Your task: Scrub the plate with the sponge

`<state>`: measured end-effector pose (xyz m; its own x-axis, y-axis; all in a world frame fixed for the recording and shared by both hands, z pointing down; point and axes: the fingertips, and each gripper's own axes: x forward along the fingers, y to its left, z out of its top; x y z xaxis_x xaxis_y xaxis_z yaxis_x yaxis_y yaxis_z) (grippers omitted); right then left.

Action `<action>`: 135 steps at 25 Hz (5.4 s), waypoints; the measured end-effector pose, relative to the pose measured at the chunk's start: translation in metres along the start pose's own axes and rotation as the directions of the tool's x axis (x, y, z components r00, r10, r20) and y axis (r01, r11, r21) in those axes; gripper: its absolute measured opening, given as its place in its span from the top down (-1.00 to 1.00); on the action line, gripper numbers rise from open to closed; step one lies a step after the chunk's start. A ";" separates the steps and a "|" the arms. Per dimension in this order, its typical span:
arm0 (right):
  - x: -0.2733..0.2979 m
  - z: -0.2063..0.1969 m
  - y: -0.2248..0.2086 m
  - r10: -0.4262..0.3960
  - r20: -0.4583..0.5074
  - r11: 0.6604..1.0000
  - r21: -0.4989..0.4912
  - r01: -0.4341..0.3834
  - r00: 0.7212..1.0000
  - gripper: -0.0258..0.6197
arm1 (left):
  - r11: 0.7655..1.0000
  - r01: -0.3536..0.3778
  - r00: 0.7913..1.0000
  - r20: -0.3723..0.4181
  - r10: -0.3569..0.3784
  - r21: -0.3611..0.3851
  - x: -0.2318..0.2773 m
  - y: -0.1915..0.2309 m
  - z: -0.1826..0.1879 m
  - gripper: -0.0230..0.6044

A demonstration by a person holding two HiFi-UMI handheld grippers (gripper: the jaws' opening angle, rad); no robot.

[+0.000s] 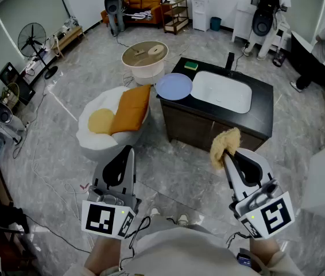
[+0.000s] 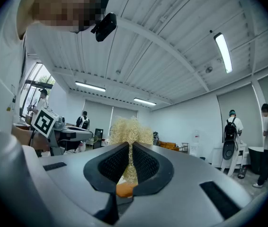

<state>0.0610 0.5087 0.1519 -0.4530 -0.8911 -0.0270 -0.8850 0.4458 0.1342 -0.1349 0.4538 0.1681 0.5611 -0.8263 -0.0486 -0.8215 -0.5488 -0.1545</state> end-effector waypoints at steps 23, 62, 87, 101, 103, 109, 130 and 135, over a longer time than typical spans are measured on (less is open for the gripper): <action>0.009 0.000 -0.001 0.004 0.033 0.999 0.034 -0.005 0.999 0.78 | 0.999 -0.030 0.999 0.014 0.029 0.017 0.004 0.011 0.003 0.86; 0.368 -0.099 -0.137 -0.067 -0.177 0.995 0.059 0.079 0.982 0.78 | 0.981 0.190 0.972 -0.131 -0.194 -0.047 0.337 0.215 -0.121 0.86; 0.551 -0.323 -0.191 0.076 -0.580 0.974 0.218 0.064 0.811 0.78 | 0.910 0.227 0.772 -0.505 -0.385 -0.348 0.493 0.246 -0.347 0.39; 0.562 -0.397 -0.210 0.366 -0.633 0.927 0.314 -0.206 0.682 0.78 | 0.911 -0.068 0.697 -0.673 -0.248 -0.407 0.519 0.225 -0.411 0.33; 0.563 -0.404 -0.209 0.405 -0.641 0.913 0.319 -0.254 0.652 0.78 | 0.903 -0.113 0.686 -0.690 -0.230 -0.414 0.521 0.223 -0.419 0.33; 0.570 -0.431 -0.206 0.480 -0.665 0.876 0.322 -0.359 0.573 0.78 | 0.882 -0.194 0.650 -0.730 -0.212 -0.429 0.529 0.216 -0.447 0.33; 0.577 -0.514 -0.203 0.482 -0.771 0.855 0.310 -0.415 0.416 0.78 | 0.812 -0.246 0.500 -0.787 -0.363 -0.530 0.526 0.170 -0.547 0.46; 0.578 -0.532 -0.199 0.486 -0.785 0.853 0.331 -0.404 0.385 0.78 | 0.771 -0.275 0.518 -0.764 -0.385 -0.574 0.528 0.165 -0.549 0.57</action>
<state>0.0328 -0.1399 0.6362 -0.5202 -0.1926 0.8320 -0.6076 0.7682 -0.2020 -0.0302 -0.1425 0.6587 0.5294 -0.3136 0.7883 -0.8457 -0.2691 0.4609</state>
